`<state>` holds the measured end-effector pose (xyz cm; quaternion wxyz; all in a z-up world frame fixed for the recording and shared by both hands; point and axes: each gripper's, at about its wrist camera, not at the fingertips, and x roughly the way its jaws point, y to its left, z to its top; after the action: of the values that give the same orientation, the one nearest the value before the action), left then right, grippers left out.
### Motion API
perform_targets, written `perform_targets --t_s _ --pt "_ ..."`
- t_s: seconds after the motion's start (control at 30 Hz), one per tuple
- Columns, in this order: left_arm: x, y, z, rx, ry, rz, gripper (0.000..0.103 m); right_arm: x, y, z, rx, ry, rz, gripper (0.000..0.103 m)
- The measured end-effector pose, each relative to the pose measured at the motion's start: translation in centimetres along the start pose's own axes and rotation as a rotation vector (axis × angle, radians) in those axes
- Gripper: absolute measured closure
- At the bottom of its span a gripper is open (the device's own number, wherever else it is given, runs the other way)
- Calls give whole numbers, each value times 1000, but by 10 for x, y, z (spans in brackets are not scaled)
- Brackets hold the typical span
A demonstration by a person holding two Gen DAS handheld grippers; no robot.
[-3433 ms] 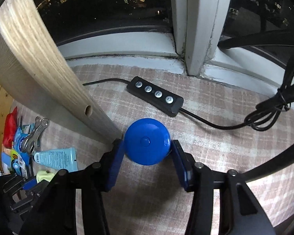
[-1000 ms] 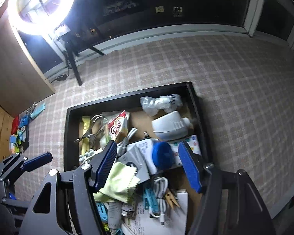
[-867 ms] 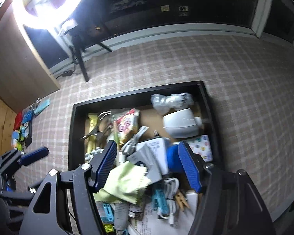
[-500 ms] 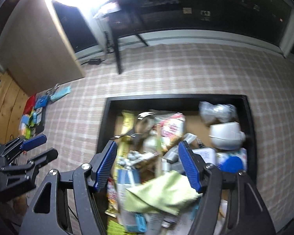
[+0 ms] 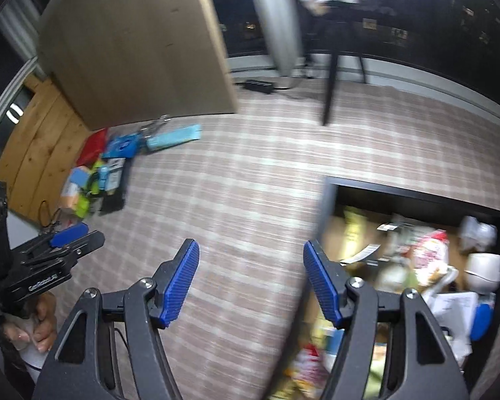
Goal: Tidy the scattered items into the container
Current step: 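Move both tools back toward the red pouch and blue wipes pack, then grasp the red pouch with the left tool while the right grasps the blue Vinda wipes pack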
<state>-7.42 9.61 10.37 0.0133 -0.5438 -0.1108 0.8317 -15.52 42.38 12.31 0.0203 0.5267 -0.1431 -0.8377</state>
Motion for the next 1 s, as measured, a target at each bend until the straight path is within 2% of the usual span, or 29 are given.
perform_targets --t_s 0.13,0.27,0.43,0.57,0.73,0.87,1.0 --pt "-2 50 14 -50 -6 19 52 23 41 14 -11 24 40 39" --pt "-10 104 42 -106 -39 60 52 46 86 39 -28 34 68 39" --pt "-9 164 87 -159 -50 103 52 76 155 87 -153 9 41 39" --pt "2 192 130 -162 -51 142 52 113 201 128 -196 27 51 39" --pt "33 212 179 -178 -31 157 52 171 247 166 -237 73 33 40" --pt "64 222 202 -205 -14 185 55 211 268 182 -228 101 0 44" --pt "96 233 216 -238 10 173 56 245 274 187 -181 128 -30 53"
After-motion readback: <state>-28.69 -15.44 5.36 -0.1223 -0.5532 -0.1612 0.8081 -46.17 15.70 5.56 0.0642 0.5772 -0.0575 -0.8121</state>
